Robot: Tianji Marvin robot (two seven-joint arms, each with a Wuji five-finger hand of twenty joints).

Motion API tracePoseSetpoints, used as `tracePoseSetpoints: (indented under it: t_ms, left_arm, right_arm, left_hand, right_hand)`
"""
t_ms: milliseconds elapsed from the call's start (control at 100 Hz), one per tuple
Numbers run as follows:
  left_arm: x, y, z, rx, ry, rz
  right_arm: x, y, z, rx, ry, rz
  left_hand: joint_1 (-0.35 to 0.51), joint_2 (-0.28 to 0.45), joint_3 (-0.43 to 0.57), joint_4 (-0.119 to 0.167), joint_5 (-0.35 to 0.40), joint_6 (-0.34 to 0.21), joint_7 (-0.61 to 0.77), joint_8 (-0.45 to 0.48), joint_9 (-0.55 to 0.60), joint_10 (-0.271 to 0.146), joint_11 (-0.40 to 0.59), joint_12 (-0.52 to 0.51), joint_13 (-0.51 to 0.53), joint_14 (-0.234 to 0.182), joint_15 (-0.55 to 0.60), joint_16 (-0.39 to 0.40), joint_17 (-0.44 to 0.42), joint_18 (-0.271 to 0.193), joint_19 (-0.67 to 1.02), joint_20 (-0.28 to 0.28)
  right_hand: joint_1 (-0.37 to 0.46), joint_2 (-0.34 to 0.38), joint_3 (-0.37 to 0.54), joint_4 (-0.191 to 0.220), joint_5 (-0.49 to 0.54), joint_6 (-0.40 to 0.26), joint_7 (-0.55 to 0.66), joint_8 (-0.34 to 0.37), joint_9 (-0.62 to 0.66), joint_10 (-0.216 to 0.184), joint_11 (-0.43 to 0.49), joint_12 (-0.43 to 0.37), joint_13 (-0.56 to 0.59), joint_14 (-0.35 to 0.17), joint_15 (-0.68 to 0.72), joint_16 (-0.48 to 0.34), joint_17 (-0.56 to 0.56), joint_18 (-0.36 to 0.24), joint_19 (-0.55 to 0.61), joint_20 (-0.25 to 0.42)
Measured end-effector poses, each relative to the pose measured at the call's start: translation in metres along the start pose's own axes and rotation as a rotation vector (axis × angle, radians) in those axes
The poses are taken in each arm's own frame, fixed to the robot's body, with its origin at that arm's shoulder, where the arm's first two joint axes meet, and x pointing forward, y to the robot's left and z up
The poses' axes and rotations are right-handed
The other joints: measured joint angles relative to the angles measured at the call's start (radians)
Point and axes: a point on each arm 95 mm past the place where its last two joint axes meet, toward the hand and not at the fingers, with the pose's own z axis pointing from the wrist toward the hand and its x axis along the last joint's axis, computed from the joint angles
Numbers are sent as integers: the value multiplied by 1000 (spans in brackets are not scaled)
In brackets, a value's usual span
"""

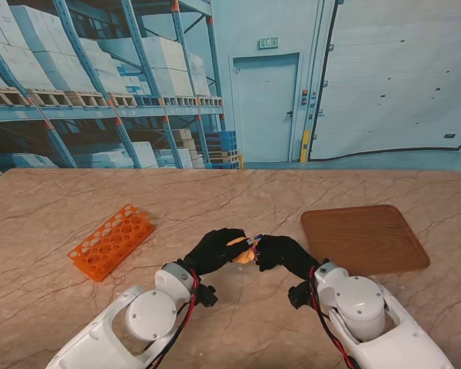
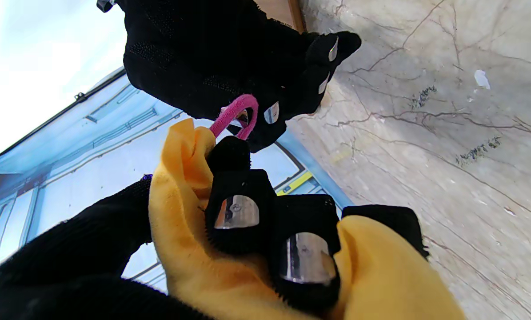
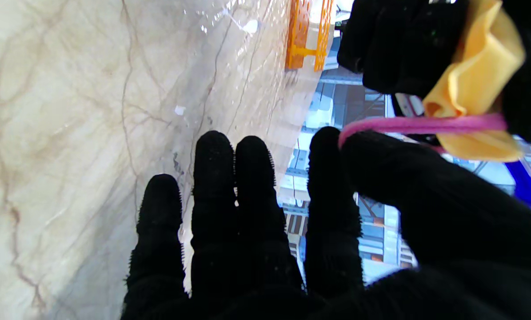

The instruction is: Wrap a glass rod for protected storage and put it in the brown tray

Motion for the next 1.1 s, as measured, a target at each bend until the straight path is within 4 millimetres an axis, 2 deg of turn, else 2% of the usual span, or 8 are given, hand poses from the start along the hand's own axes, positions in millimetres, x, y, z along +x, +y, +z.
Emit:
tracePoseSetpoints:
  t_ms: [180, 280, 380, 520, 630, 780, 930, 1100]
  left_arm:
    - [0, 0, 1, 7, -5, 2]
    - [1, 1, 1, -8, -2, -3]
    - [2, 4, 1, -54, 9, -24]
    - [3, 4, 1, -88, 25, -37]
    - [5, 4, 0, -98, 39, -42]
    - [7, 4, -1, -111, 46, -62]
    - [8, 5, -1, -122, 51, -65]
    - [8, 6, -1, -129, 54, -63]
  right_arm:
    - [-1, -1, -5, -47, 57, -72]
    - [-1, -1, -6, -63, 60, -107]
    - [-2, 2, -8, -65, 59, -42]
    - [-4, 10, -14, 20, 37, 207]
    - [-8, 16, -18, 19, 15, 205]
    - [-16, 21, -20, -3, 4, 199]
    - [-18, 21, -21, 6, -6, 307]
    - [-18, 18, -20, 39, -26, 354]
  left_hand:
    - [11, 0, -14, 0, 0, 0, 0, 0, 0, 0, 0, 0, 0, 0, 0, 0, 0, 0, 0, 0]
    - [11, 0, -14, 0, 0, 0, 0, 0, 0, 0, 0, 0, 0, 0, 0, 0, 0, 0, 0, -1]
    - [11, 0, -14, 0, 0, 1, 0, 0, 0, 0, 0, 0, 0, 0, 0, 0, 0, 1, 0, -1]
    - [11, 0, -13, 0, 0, 1, 0, -1, 0, 0, 0, 0, 0, 0, 0, 0, 0, 2, 0, -1]
    - [11, 0, -11, 0, 0, 1, -1, -1, 0, 0, 0, 0, 0, 0, 0, 0, 0, 2, 0, 0]
    - [11, 0, -11, 0, 0, 1, -1, -1, 0, 0, 0, 0, 0, 0, 0, 0, 0, 3, 0, 0]
    - [10, 0, -2, 0, 0, 1, -1, -1, 0, 0, 0, 0, 0, 1, 0, 0, 0, 4, 0, 1]
    - [10, 0, -2, 0, 0, 1, -1, -1, 0, 0, 0, 0, 0, 2, 0, 0, 0, 4, 0, 2]
  right_hand:
    - [0, -1, -11, -3, 0, -8, 0, -4, 0, 0, 1, 0, 0, 0, 10, 0, 5, 0, 17, 0]
    - [22, 9, -23, -142, 0, -27, -16, -57, 0, 0, -1, -10, 0, 0, 10, 0, 6, 0, 23, -1]
    - [58, 10, -29, -247, -21, -33, -46, -106, -3, 0, -38, -27, -1, -2, -22, -12, 6, -1, 25, -2]
    - [76, 10, -18, -267, -132, -34, -102, -146, -90, -2, -93, -38, -61, -22, -107, -41, -9, -12, 26, -13]
    - [46, 9, -8, -265, -172, -11, -196, -128, -139, -3, -133, -39, -93, -29, -150, -49, -41, -17, -14, -13]
    - [-36, 11, -21, -241, -174, 28, -306, -76, -170, -3, -170, -39, -98, -32, -215, -64, -42, -17, -65, -1]
    - [-105, 32, -105, -232, -174, 60, -377, -3, -186, -3, -196, -39, -98, -30, -283, -101, -42, -16, -111, 11]
    - [-106, 60, -143, -232, -122, 74, -387, 13, -186, -2, -217, -48, -99, -26, -321, -114, -42, -16, -135, 12]
